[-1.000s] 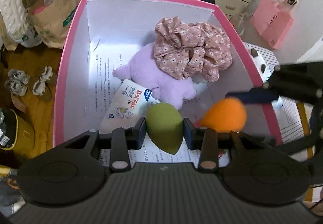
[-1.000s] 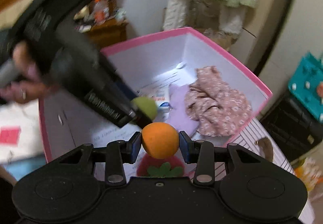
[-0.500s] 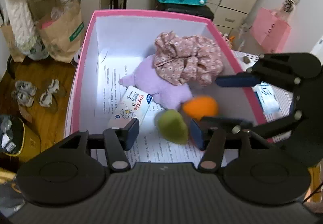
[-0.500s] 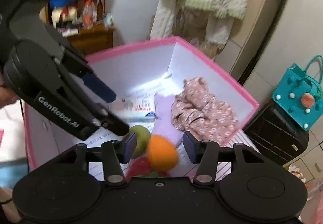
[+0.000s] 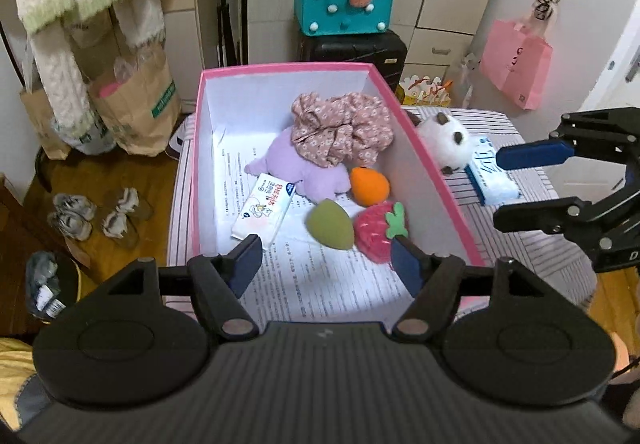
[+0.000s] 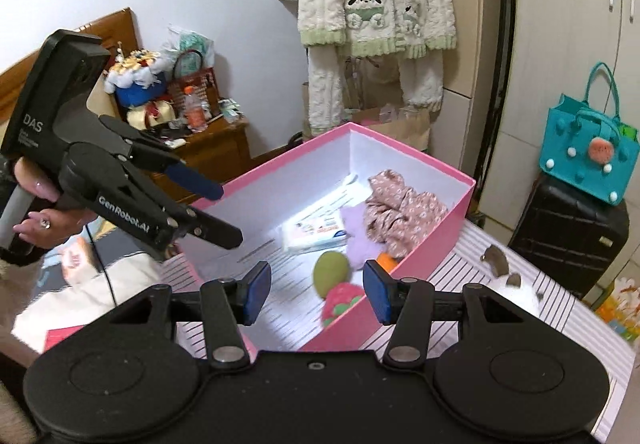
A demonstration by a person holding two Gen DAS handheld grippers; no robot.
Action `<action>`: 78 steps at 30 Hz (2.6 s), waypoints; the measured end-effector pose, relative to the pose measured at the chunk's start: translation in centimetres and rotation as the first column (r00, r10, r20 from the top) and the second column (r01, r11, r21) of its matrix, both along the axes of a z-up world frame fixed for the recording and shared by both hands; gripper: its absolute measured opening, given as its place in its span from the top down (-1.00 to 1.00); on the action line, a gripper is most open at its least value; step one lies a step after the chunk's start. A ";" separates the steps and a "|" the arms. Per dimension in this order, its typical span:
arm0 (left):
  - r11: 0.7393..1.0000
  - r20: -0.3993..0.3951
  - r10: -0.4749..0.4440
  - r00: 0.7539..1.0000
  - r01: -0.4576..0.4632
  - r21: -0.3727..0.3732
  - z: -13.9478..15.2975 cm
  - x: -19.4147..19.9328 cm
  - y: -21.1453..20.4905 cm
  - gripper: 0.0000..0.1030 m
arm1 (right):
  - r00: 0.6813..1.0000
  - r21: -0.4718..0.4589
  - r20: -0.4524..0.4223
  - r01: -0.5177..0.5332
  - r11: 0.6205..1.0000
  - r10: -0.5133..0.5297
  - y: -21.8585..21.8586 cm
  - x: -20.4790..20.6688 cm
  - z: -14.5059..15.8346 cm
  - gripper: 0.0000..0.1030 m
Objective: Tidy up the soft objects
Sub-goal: 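Withdraw both grippers from the box toward the panda plush and wipes pack, then grasp the blue-and-white wipes pack with the left gripper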
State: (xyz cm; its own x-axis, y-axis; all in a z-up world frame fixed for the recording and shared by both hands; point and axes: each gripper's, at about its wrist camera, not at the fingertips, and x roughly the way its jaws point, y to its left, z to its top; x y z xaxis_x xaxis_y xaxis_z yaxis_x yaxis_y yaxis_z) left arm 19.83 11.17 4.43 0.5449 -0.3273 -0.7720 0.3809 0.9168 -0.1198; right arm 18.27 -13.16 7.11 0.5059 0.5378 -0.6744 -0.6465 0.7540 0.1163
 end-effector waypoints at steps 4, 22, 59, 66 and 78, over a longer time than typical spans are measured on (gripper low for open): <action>0.999 0.011 -0.031 0.999 0.030 0.015 1.5 -1.9 -0.7 -0.45 | 1.000 0.030 -0.031 0.004 1.000 -0.003 -1.4 -1.7 0.5 -0.11; 0.962 0.076 -0.253 0.964 0.243 0.123 4.2 -9.6 -9.4 -0.60 | 1.000 0.040 -0.017 0.019 0.999 -0.019 -7.9 -8.6 1.8 -0.26; 0.987 0.141 -0.015 0.990 0.037 -0.155 -8.4 0.1 -21.7 -0.60 | 0.892 0.061 0.149 0.422 0.905 -0.426 -20.0 0.2 -13.3 -0.69; 0.979 0.073 0.024 0.997 -0.009 -0.202 -11.0 2.9 -23.2 -0.54 | 0.916 0.095 -0.044 0.400 0.911 -0.398 -20.4 3.3 -15.5 -0.40; 0.977 -0.012 0.038 0.999 -0.040 -0.208 -14.1 6.0 -25.8 -0.13 | 0.932 0.059 -0.044 0.362 0.930 -0.360 -18.2 3.9 -17.0 -0.43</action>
